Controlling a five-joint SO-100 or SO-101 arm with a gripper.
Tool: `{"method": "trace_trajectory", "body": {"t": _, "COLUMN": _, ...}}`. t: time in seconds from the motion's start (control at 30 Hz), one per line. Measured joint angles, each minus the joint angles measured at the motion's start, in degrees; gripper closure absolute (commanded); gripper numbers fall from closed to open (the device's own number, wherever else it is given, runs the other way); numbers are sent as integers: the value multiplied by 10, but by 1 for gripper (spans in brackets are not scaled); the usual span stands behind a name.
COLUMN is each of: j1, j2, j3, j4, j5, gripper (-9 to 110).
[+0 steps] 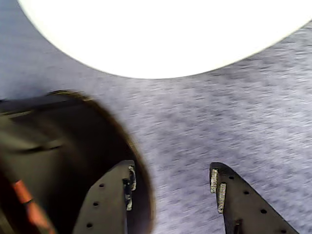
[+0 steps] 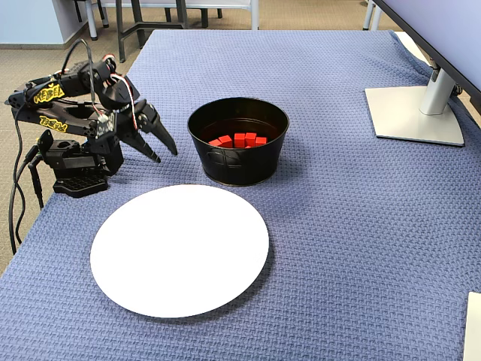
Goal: Pick up the red cubes from the white plate and place them in the black recipient
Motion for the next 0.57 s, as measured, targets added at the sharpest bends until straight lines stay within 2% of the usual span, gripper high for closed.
{"method": "trace_trajectory", "body": {"t": 0.23, "j1": -4, "j2": 16, "j3": 67, "j4": -53, "j5": -1, "gripper": 92}}
{"method": "trace_trajectory", "body": {"t": 0.57, "j1": -4, "j2": 32, "j3": 76, "j4": -59, "j5": 4, "gripper": 97}}
